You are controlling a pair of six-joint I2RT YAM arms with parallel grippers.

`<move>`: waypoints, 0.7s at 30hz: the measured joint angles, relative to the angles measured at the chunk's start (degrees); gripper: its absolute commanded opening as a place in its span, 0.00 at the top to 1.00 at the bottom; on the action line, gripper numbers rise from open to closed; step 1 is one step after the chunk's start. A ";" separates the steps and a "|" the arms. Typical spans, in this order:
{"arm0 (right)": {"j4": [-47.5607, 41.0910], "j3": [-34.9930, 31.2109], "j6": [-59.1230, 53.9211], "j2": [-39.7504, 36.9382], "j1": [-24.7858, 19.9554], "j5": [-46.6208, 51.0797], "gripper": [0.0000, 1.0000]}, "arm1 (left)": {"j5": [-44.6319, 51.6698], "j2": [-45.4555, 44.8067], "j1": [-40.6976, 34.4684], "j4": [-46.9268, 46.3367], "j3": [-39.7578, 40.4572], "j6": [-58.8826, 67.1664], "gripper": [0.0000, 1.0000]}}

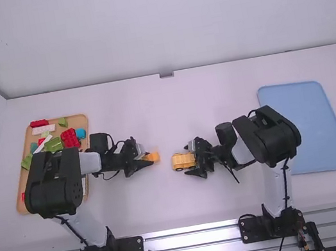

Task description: Assemble lego blocks to make yellow taxi

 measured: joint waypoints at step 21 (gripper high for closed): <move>-7.37 3.21 -2.80 0.00 2.01 -2.38 0.19 | -0.74 -3.19 -7.32 1.31 1.77 -5.79 0.98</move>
